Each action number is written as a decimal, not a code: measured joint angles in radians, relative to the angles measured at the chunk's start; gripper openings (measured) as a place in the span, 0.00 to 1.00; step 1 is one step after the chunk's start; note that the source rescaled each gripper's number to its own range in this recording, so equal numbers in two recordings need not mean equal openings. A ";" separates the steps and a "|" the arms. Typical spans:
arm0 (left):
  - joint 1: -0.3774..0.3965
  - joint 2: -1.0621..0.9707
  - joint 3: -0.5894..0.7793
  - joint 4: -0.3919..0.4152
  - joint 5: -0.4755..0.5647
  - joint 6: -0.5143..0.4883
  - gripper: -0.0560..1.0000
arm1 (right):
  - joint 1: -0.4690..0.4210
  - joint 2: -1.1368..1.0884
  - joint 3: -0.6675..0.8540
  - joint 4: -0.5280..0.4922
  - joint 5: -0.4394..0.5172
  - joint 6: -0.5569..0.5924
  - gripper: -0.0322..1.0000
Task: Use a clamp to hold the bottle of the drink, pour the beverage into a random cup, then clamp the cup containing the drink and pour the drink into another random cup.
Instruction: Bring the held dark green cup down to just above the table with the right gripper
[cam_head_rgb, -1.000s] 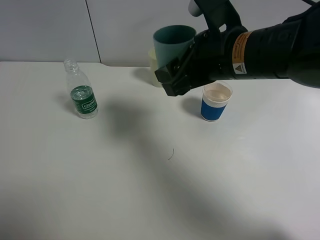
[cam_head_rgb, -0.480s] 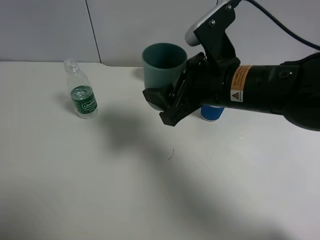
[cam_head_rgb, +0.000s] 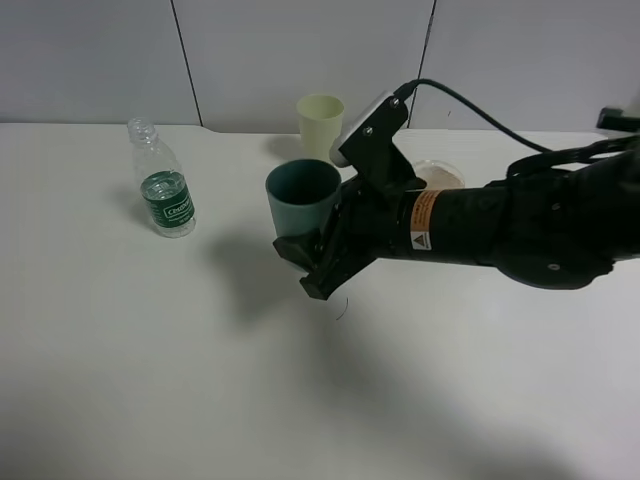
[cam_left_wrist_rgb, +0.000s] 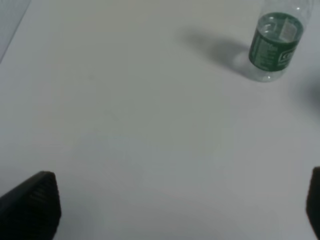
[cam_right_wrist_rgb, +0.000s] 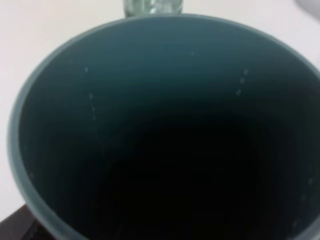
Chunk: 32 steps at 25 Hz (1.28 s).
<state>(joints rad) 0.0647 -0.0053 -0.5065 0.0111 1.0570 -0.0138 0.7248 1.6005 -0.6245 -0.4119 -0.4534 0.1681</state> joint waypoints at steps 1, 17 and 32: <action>0.000 0.000 0.000 0.000 0.000 0.000 1.00 | 0.000 0.013 0.000 0.000 -0.010 -0.002 0.04; 0.000 0.000 0.000 0.000 0.000 0.000 1.00 | 0.000 0.212 0.001 -0.045 -0.124 -0.093 0.04; 0.000 0.000 0.000 0.000 0.000 0.000 1.00 | 0.000 0.386 0.002 0.029 -0.313 -0.154 0.04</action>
<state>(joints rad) 0.0647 -0.0053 -0.5065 0.0111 1.0570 -0.0138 0.7248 1.9861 -0.6224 -0.3828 -0.7664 0.0145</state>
